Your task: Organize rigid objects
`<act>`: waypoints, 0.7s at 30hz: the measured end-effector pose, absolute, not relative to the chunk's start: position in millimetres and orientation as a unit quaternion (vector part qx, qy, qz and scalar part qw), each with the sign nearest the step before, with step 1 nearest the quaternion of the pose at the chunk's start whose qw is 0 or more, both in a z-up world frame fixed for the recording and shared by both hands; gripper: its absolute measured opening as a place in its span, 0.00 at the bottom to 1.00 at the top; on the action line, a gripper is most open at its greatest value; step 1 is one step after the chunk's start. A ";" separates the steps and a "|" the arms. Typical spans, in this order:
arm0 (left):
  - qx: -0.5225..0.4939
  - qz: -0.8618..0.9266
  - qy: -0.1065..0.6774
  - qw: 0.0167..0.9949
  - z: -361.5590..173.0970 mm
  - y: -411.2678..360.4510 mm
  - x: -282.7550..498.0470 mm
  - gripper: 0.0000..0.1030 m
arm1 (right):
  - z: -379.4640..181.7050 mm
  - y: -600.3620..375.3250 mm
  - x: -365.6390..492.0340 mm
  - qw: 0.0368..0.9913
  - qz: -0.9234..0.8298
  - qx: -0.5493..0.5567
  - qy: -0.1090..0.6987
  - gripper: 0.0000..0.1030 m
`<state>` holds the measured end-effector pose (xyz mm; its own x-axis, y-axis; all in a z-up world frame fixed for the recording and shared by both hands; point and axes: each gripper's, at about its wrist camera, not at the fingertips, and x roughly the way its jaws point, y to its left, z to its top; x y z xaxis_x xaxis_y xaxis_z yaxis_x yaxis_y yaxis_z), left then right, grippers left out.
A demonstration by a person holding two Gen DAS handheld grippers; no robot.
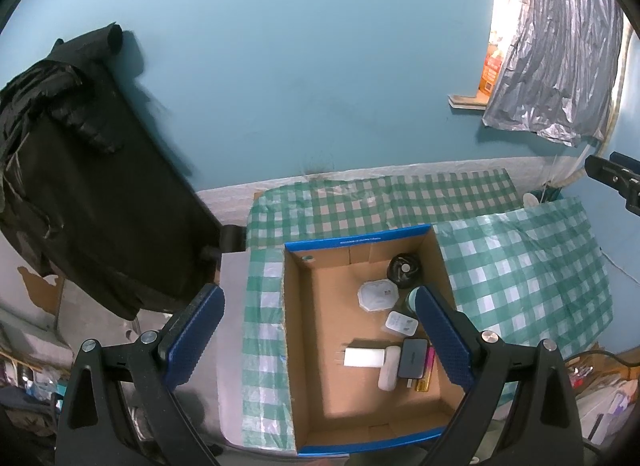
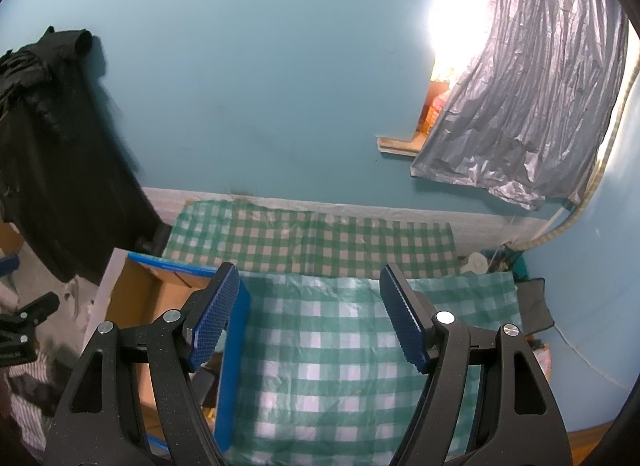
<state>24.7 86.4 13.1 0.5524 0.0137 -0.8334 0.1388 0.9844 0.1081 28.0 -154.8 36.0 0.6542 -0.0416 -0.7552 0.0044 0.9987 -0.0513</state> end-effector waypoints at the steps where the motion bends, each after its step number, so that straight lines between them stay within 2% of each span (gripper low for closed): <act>1: 0.082 -0.035 0.471 0.878 13.3 86.7 24.9 0.94 | 36.3 -155.3 28.3 0.909 -0.013 -0.023 0.416 0.70; 21: 0.089 -0.039 0.474 0.875 12.8 84.0 19.5 0.94 | 32.1 -154.4 23.5 0.906 -0.011 -0.027 0.422 0.70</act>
<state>19.5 84.0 12.8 0.5476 0.0165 -0.8366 0.1519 0.9812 0.1188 23.5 -154.4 32.1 0.6431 -0.0436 -0.7645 -0.0026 0.9983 -0.0591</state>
